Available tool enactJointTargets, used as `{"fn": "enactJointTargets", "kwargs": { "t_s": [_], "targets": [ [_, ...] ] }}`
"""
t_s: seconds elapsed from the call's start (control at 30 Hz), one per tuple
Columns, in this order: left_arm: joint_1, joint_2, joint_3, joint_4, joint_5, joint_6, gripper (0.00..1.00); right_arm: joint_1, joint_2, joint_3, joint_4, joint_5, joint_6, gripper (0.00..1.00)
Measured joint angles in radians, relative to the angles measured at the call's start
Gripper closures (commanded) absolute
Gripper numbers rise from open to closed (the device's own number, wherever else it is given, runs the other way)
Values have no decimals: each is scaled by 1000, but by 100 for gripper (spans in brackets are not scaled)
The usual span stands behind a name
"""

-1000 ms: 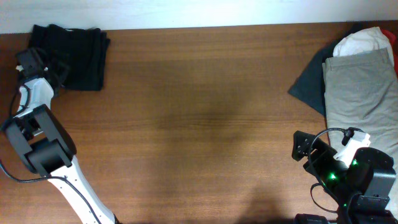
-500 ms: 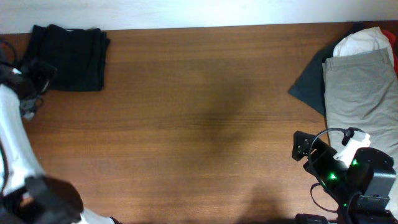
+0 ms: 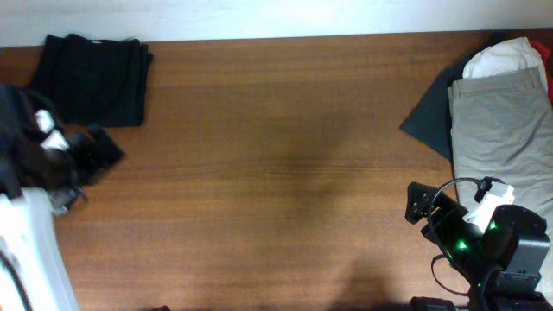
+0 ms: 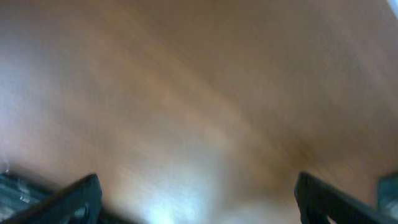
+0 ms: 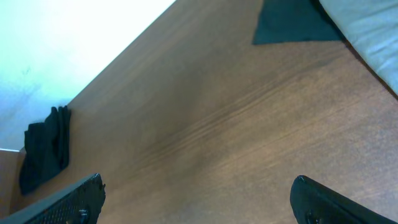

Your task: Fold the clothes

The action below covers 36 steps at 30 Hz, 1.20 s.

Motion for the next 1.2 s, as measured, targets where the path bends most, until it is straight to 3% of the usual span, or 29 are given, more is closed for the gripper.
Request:
{"fn": "enactJointTargets", "kwargs": {
  "t_s": [0.07, 0.1, 0.17, 0.23, 0.27, 0.3, 0.37, 0.47, 0.63, 0.77, 0.83, 0.9, 1.2],
  "targets": [
    [-161, -319, -200, 164, -73, 34, 1, 0, 2, 0, 0, 2, 0, 2],
    [-204, -520, -367, 262, -92, 53, 1, 0, 2, 0, 0, 2, 0, 1],
    [-221, -838, -640, 318, -169, 68, 1, 0, -1, 0, 0, 3, 0, 1],
    [-222, -1043, -829, 382, -290, 77, 1, -1, -1, 0, 0, 3, 0, 1],
    [-225, -1053, -843, 415, -301, 79, 1, -1, 0, 0, 0, 4, 0, 1],
    [-249, -1128, -963, 679, -326, 99, 1, -1, 0, 0, 0, 3, 0, 1],
    [-294, -1241, -1175, 934, -340, 152, 1, -1, 0, 0, 0, 4, -1, 1],
    [-304, -1287, -1403, 1086, -328, 189, 1, -1, 0, 0, 0, 4, 0, 1],
    [-304, -1375, -1626, 1359, -303, 266, 1, -1, 0, 0, 0, 3, 0, 1],
    [-304, -1398, -1704, 1437, -299, 277, 1, -1, 0, 0, 0, 4, 0, 1],
    [-304, -1402, -1721, 1548, -225, 376, 1, -1, 0, 0, 0, 3, 0, 1],
    [-304, -1405, -1729, 1469, -212, 436, 1, -1, 0, 0, 0, 3, 0, 1],
    [-304, -1405, -1730, 1463, -204, 462, 1, -1, 0, 0, 0, 3, -1, 1]
  ]
}}
